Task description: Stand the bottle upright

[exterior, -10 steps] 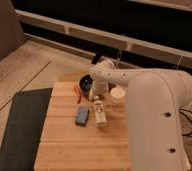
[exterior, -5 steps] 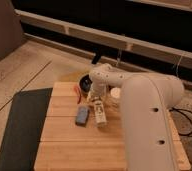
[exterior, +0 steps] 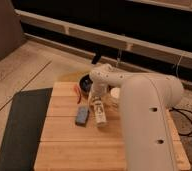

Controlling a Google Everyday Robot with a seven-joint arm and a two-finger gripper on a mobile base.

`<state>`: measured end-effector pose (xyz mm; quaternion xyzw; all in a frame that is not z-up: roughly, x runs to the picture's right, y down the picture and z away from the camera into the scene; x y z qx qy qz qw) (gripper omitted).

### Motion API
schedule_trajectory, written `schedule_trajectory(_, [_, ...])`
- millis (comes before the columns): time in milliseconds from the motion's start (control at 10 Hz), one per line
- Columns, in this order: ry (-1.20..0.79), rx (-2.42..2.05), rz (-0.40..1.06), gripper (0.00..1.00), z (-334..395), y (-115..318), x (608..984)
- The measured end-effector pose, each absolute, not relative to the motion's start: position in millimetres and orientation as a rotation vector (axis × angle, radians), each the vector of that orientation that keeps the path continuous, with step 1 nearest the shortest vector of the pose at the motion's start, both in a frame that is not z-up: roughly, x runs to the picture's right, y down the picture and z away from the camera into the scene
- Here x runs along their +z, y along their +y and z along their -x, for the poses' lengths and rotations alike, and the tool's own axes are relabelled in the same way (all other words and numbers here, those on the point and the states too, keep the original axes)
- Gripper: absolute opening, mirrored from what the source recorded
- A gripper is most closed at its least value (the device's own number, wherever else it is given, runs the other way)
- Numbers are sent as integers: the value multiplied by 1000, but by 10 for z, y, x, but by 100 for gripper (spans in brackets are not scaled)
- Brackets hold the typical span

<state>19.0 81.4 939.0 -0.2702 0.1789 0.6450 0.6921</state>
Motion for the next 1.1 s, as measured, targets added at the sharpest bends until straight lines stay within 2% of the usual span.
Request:
schedule_trajectory(100, [396, 1443, 600, 21, -205, 809, 9380])
schedule_trajectory(300, [394, 1444, 601, 3, -211, 825, 9370])
schedule_trajectory(600, [384, 1457, 591, 0, -236, 776, 9339])
schedule_trajectory(1100, [298, 1468, 517, 0, -221, 413, 9101])
